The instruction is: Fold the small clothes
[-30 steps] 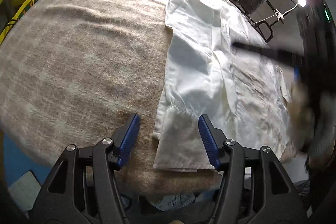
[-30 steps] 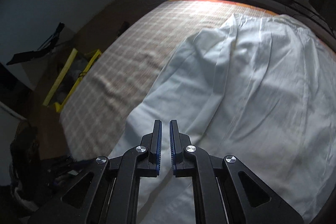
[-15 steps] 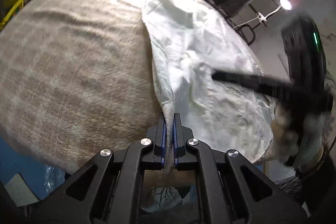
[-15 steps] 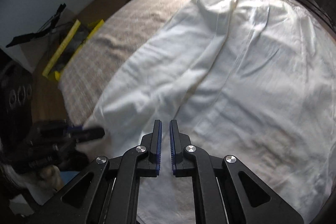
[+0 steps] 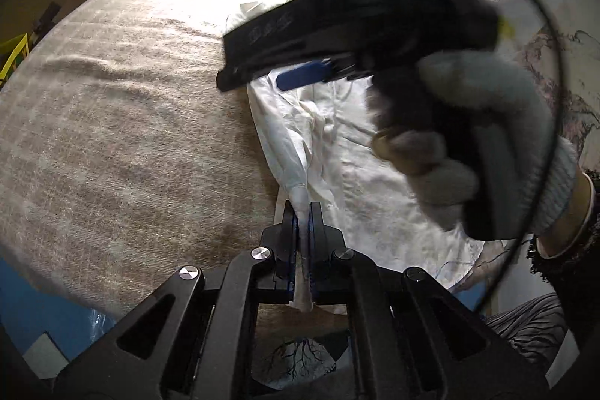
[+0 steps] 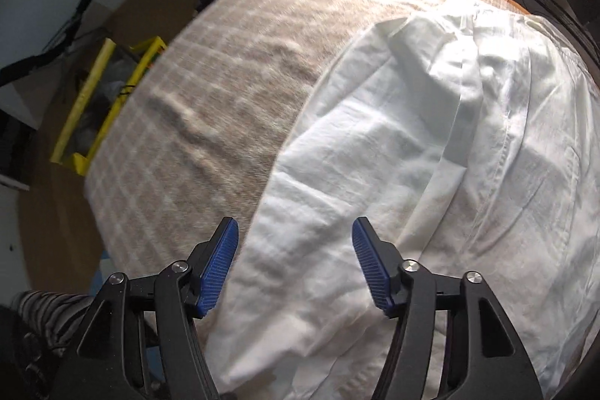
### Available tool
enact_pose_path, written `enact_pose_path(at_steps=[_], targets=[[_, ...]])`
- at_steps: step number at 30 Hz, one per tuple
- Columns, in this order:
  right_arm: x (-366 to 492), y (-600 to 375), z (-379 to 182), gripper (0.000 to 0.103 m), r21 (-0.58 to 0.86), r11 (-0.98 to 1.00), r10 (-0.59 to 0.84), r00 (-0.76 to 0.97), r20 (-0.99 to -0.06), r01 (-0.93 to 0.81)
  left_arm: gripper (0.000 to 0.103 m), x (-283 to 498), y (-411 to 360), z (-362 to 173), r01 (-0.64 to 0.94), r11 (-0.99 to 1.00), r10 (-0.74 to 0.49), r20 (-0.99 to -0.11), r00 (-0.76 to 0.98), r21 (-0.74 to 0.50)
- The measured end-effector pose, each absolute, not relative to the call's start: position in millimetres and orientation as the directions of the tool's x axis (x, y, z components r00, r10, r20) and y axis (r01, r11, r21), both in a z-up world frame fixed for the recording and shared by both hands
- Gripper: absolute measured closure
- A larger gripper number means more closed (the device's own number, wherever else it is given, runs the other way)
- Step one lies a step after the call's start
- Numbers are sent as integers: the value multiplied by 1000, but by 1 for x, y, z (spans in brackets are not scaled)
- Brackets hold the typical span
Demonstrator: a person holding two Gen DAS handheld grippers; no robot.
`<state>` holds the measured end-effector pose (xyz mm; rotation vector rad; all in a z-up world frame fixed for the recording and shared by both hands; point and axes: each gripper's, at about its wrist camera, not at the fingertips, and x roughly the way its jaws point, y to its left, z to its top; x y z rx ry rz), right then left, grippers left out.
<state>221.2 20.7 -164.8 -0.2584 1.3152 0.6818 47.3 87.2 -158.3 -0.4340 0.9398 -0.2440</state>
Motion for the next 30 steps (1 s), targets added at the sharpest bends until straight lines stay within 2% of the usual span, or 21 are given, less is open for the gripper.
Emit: enact_pose_path(at_steps=[1,2,4,5,6,8,12,16,18,23,30], targets=[[221,20,-169,51,200,783,309,90,-947,-589,101,47,86,-158,19,890,-384,-725,571,-456],[221,17,-175,64,193,788,298,87,-951,-585,101,47,83,-157,25,894,-381,-728,570,-448],[221,12,-178,79,169,796,290,121,-949,-581,101,47,78,-156,31,898,-377,-731,569,-439],[222,9,-178,91,166,799,289,126,-949,-579,101,48,74,-154,36,902,-372,-733,570,-431],[223,4,-178,97,173,805,294,129,-947,-567,101,48,71,-153,41,904,-370,-732,573,-425],[229,-12,-176,99,258,818,362,111,-926,-514,101,49,63,-148,59,912,-363,-729,580,-407],[230,-59,-159,100,434,785,545,158,-823,-443,101,46,40,-135,123,929,-350,-721,598,-349],[223,-130,-155,100,656,686,727,246,-641,-315,101,47,7,-131,191,938,-346,-732,587,-289],[218,-168,-168,100,735,642,762,284,-582,-217,101,47,-13,-132,232,938,-347,-745,569,-259],[214,-213,-196,100,777,626,753,310,-581,-66,101,51,-41,-139,277,935,-343,-768,541,-222],[220,-214,-185,99,690,714,689,296,-661,-120,101,59,-50,-144,287,920,-382,-772,508,-267]])
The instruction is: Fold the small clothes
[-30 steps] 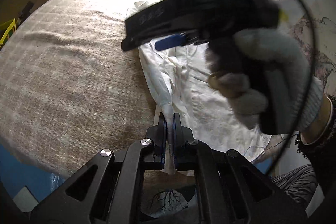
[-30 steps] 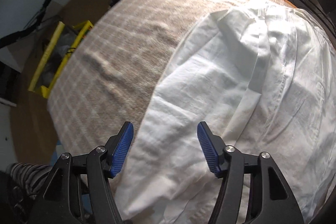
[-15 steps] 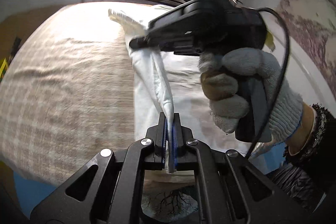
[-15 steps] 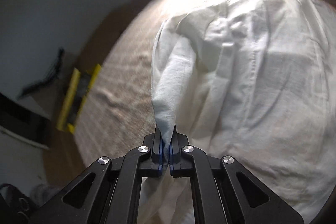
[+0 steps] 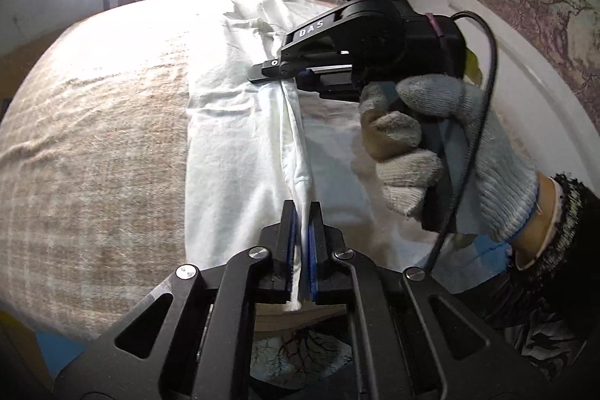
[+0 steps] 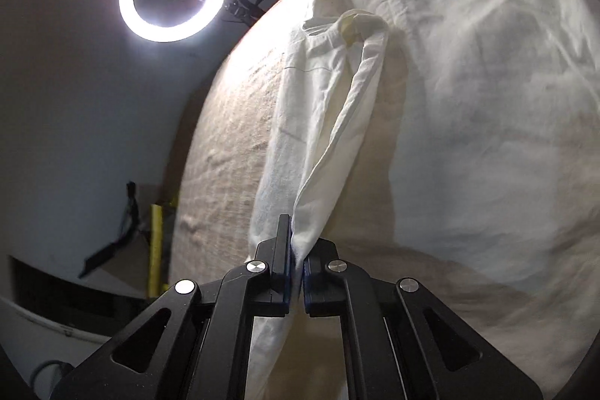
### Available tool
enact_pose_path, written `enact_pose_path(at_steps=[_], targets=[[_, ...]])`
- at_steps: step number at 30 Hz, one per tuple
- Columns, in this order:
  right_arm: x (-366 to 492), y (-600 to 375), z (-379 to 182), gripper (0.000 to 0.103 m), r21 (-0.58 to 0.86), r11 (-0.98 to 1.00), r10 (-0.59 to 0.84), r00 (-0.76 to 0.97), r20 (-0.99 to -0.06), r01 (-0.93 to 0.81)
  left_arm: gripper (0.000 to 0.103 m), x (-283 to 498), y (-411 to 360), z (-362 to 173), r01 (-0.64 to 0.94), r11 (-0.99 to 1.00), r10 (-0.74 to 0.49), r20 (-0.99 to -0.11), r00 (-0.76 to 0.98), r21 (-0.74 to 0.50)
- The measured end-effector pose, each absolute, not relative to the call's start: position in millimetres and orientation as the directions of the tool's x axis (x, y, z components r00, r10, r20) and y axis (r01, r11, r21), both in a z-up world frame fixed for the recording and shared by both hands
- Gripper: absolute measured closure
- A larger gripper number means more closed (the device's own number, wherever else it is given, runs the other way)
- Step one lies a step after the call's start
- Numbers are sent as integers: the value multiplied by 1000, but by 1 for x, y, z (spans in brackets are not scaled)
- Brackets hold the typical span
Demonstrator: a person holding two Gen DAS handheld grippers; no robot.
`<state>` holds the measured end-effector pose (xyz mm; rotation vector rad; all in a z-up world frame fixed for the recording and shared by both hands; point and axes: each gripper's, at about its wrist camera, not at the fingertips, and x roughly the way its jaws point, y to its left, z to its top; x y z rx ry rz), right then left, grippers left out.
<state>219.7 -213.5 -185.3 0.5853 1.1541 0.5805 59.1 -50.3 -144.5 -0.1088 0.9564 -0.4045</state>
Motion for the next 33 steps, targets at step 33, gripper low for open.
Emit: enact_pose_path(at_steps=[33], targets=[[126,-225,-141,97,441,845,515,235,-825,-302,81,54,-3,-152,181,971,-229,-811,539,-154]])
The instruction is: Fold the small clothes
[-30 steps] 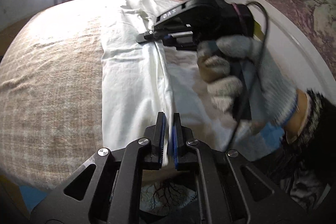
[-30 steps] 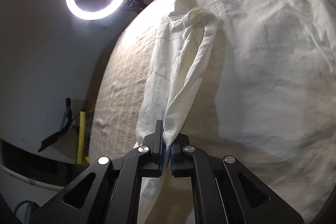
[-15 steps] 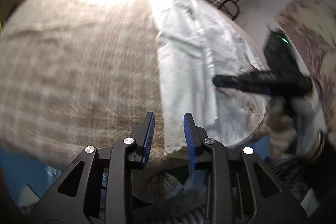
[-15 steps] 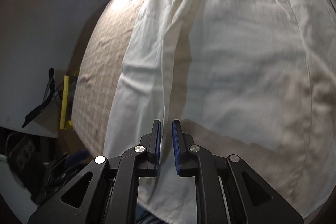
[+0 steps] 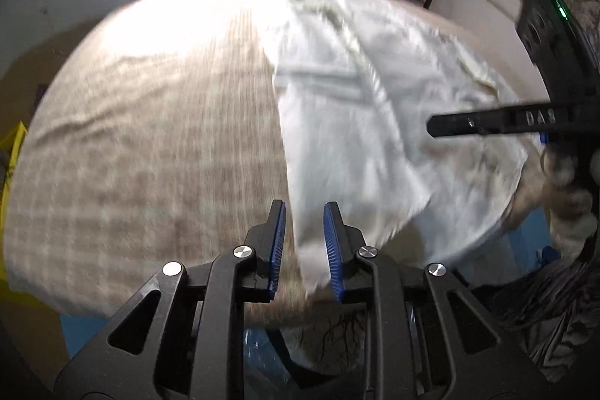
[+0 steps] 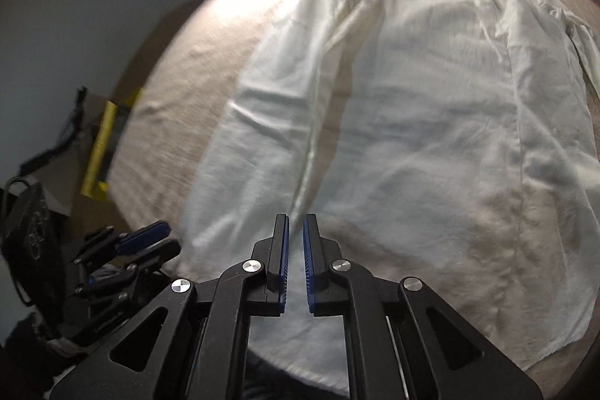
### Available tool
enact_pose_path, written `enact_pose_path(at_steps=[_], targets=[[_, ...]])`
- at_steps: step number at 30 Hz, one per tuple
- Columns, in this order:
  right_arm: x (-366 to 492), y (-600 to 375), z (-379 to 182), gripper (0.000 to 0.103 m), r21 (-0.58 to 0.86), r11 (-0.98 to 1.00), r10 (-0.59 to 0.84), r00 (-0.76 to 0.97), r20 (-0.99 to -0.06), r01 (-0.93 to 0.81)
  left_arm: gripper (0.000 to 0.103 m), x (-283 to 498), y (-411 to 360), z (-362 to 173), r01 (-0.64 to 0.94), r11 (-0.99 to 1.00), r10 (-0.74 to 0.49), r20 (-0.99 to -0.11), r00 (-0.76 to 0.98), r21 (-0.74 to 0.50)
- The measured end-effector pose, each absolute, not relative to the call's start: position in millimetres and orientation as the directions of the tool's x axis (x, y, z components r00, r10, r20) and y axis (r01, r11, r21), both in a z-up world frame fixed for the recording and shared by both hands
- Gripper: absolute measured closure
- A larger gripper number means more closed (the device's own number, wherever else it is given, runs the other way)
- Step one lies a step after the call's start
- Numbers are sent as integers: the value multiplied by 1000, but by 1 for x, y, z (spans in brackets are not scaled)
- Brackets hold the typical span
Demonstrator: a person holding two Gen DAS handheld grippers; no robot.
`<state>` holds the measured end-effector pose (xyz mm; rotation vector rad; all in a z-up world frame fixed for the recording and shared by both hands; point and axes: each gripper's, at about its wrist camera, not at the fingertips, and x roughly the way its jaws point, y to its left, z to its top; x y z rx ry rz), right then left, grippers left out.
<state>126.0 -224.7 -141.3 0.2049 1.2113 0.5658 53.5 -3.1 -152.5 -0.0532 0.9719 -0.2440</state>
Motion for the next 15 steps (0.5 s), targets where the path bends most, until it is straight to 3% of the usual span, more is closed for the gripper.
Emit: enact_pose_path(at_steps=[5,15], targets=[[120,-257,-121,97,408,864,495,354,-793,-295,81,73,-16,-145,196,968,-240,-795,557,-155],[109,-366,-105,96,389,907,415,488,-768,-158,80,94,-50,-182,266,963,-183,-852,490,-54]])
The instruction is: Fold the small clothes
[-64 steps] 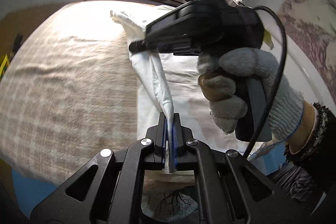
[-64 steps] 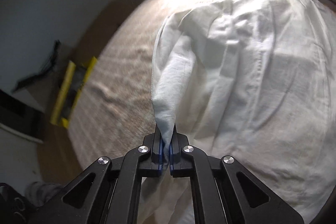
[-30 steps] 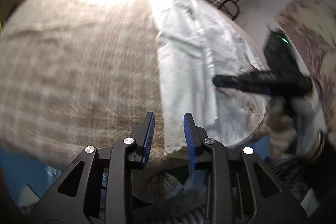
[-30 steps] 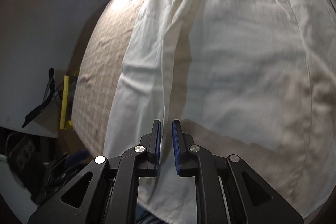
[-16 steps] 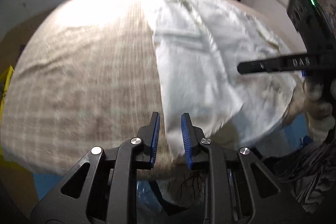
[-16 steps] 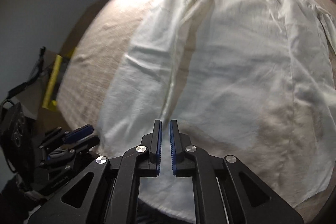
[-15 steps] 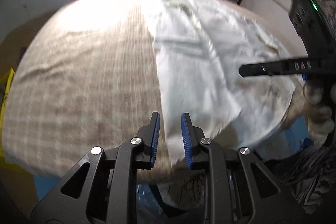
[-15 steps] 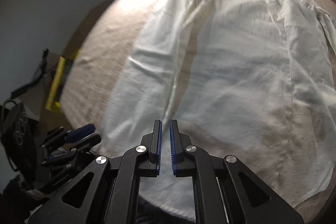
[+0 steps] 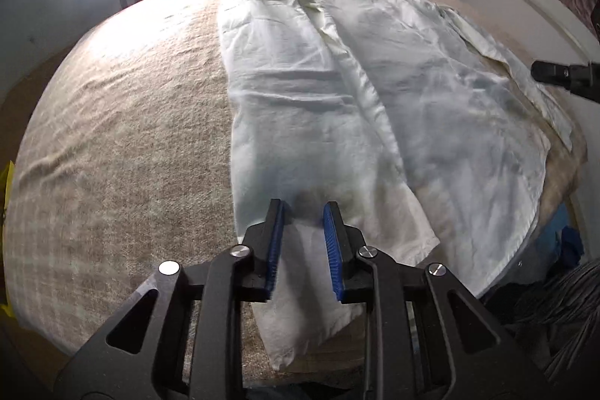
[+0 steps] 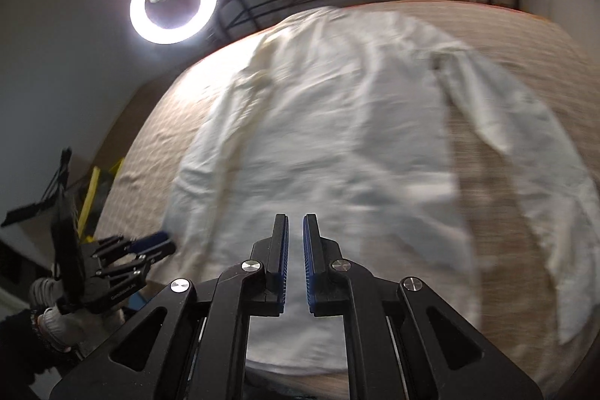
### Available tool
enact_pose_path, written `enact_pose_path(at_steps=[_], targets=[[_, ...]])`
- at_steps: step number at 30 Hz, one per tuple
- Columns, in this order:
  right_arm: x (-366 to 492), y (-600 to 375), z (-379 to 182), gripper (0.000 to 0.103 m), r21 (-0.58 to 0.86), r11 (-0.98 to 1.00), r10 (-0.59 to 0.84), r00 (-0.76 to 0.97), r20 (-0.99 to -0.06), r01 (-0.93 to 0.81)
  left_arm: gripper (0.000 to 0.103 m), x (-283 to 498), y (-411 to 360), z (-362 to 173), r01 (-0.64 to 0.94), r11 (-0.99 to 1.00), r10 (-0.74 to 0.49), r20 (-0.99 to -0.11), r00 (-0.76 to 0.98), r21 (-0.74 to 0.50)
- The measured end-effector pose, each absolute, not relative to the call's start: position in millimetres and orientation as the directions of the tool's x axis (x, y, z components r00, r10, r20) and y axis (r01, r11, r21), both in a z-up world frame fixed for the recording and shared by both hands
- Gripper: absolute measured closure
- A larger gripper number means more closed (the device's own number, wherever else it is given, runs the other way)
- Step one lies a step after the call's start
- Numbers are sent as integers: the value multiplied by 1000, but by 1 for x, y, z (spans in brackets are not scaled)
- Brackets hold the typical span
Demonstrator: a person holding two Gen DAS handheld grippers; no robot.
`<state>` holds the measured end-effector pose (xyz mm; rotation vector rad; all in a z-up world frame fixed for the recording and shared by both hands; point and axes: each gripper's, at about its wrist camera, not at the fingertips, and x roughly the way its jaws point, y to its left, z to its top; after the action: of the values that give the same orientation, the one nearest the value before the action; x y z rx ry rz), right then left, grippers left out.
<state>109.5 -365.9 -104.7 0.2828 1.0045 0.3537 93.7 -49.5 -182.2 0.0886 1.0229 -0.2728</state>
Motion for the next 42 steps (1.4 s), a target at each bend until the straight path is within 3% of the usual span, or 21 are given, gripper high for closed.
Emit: enact_pose_path(at_steps=[4,8,12,14,20,30,33,35,42], targets=[[105,-417,-104,88,406,912,369,538,-758,-54,80,99,-56,-177,274,962,-160,-861,482,-25],[96,-465,-97,69,401,915,302,596,-744,36,80,97,-58,-145,263,962,-213,-811,545,-76],[89,-513,-94,65,381,914,218,623,-752,140,77,102,-74,-118,307,945,-282,-765,579,-116],[87,-541,-100,56,393,898,197,618,-761,199,76,108,-82,-115,318,934,-325,-765,556,-166],[74,-611,-128,56,413,820,117,591,-798,397,76,120,-116,-114,386,897,-397,-778,487,-216],[67,-641,-169,55,517,710,207,561,-802,478,76,125,-131,-123,399,887,-414,-780,470,-231],[72,-634,-168,67,538,718,250,558,-791,441,76,124,-133,-124,405,888,-409,-779,475,-218],[78,-625,-166,91,539,730,266,551,-791,421,76,123,-133,-124,404,890,-405,-778,480,-214],[84,-588,-125,96,537,776,245,626,-741,331,76,121,-126,-123,395,890,-412,-774,481,-228]])
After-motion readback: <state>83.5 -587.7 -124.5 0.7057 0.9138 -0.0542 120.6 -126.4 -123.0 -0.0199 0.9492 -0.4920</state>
